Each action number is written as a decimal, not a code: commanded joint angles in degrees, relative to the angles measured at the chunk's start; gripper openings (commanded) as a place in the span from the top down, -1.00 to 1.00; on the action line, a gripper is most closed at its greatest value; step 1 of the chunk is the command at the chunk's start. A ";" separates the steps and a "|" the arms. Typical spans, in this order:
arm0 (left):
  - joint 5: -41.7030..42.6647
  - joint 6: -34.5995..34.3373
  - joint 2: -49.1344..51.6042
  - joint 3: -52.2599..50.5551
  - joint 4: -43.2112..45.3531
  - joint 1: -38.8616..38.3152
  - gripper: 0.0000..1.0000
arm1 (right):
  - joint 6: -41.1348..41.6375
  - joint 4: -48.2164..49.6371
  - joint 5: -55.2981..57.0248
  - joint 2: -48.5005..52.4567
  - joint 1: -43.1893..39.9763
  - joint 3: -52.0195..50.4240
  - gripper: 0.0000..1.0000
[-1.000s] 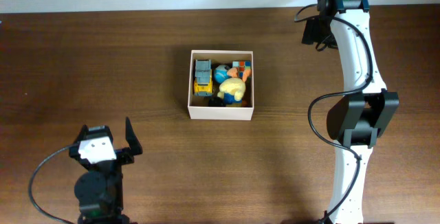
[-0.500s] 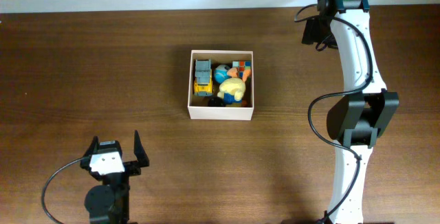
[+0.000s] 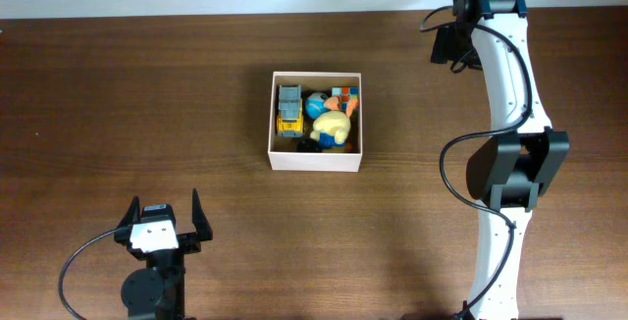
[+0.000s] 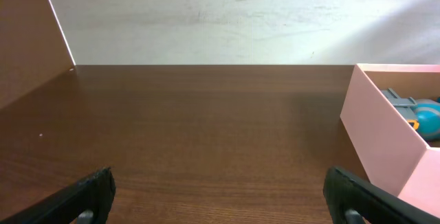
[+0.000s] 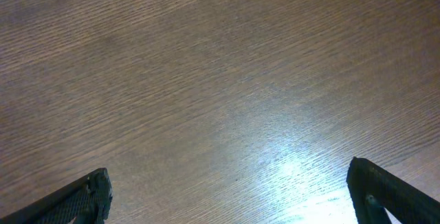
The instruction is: Pack container
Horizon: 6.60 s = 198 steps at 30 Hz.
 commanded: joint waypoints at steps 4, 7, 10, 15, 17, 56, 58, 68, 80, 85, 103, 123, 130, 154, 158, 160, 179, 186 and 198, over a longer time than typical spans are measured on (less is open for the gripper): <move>0.66 1.11 -0.59 -0.39 0.15 0.31 -0.99 | 0.92 0.00 0.92 0.26 -0.42 -0.20 -0.97; 0.66 1.11 -0.59 -0.39 0.15 0.31 -0.99 | 0.92 0.00 0.92 0.26 -0.42 -0.20 -0.98; 0.66 1.11 -0.59 -0.39 0.15 0.31 -0.98 | 0.92 0.00 0.92 0.26 -0.42 -0.20 -0.98; 0.66 1.11 -0.59 -0.39 0.15 0.31 -0.99 | 0.92 0.00 0.92 0.26 -0.42 -0.20 -0.98; 0.66 1.14 -0.59 -0.39 0.15 0.31 -0.98 | 0.92 0.00 0.92 0.26 -0.42 -0.20 -0.98; 0.66 1.11 -0.59 -0.39 0.15 0.31 -0.98 | -22.29 37.11 -4.11 -45.38 4.87 -35.30 -0.98; 0.66 1.11 -0.59 -0.39 0.15 0.31 -0.99 | -22.32 39.36 -4.07 -52.06 4.87 -43.30 -0.98; 0.66 1.11 -0.59 -0.39 0.15 0.31 -0.99 | -22.34 58.69 -7.61 -81.83 3.32 -83.69 -0.97; 0.66 1.11 -0.59 -0.39 0.15 0.31 -0.99 | -22.53 75.45 -14.16 -111.36 3.28 -119.21 -0.98; 0.66 1.14 -0.59 -0.39 0.15 0.31 -0.98 | -22.51 75.69 -14.64 -121.68 3.28 -127.05 -0.98; 0.66 1.11 -0.59 -0.39 0.15 0.31 -0.98 | -22.49 73.81 -19.50 -138.75 3.69 -141.11 -0.97; 0.66 1.11 -0.59 -0.39 0.15 0.31 -0.99 | -22.29 74.47 -19.50 -132.91 4.52 -142.33 -0.98; 0.66 1.11 -0.59 -0.39 0.15 0.31 -0.98 | -22.29 74.47 -19.50 -129.09 4.52 -142.33 -0.97; 0.66 1.11 -0.59 -0.39 0.15 0.31 -0.99 | -22.29 74.47 -19.47 -134.84 4.48 -142.33 -0.98; 0.66 1.11 -0.59 -0.39 0.15 0.31 -0.98 | -22.29 75.08 -19.54 -138.73 4.48 -142.31 -0.98; 0.66 1.11 -0.59 -0.37 0.15 0.31 -0.99 | -22.29 75.03 -19.54 -138.75 4.48 -142.38 -0.98; 0.66 1.11 -0.59 -0.39 0.15 0.31 -0.99 | -22.29 74.79 -19.52 -138.73 4.48 -142.38 -0.98; 0.66 1.11 -0.59 -0.37 0.15 0.31 -0.99 | -22.29 74.79 -19.52 -138.73 4.48 -142.38 -0.97; 0.66 1.11 -0.59 -0.39 0.15 0.31 -0.99 | -22.29 74.79 -19.52 -138.73 4.48 -142.38 -0.98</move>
